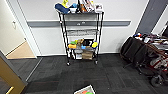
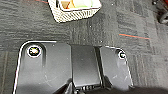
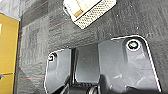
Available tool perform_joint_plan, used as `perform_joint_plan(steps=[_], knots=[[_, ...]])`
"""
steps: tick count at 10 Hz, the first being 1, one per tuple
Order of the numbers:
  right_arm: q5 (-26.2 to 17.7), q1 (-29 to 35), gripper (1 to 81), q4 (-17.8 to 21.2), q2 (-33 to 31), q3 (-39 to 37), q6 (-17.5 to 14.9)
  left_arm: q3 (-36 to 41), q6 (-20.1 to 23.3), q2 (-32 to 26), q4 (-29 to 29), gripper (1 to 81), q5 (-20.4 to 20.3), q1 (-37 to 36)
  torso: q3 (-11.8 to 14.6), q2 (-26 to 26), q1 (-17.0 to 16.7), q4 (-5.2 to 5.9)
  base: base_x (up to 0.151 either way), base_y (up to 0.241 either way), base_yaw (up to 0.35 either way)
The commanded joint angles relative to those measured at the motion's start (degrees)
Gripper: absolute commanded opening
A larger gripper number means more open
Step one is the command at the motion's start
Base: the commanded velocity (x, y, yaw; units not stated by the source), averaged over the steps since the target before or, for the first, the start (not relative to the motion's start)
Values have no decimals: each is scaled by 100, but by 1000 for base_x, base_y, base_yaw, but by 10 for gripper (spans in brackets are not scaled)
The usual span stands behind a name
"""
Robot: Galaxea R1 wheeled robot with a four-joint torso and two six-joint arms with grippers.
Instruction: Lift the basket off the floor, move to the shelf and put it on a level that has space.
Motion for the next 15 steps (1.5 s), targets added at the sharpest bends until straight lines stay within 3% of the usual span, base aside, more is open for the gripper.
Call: perform_joint_plan(steps=[1,15], knots=[[-267,315,811,-57,-94,45,7,77,-20,-66,30,811,214,-303,0,0,2,0,93,0,0],[-267,272,811,-5,-50,-148,7,86,-20,-57,91,811,223,-259,-9,9,13,0,115,0,0]])
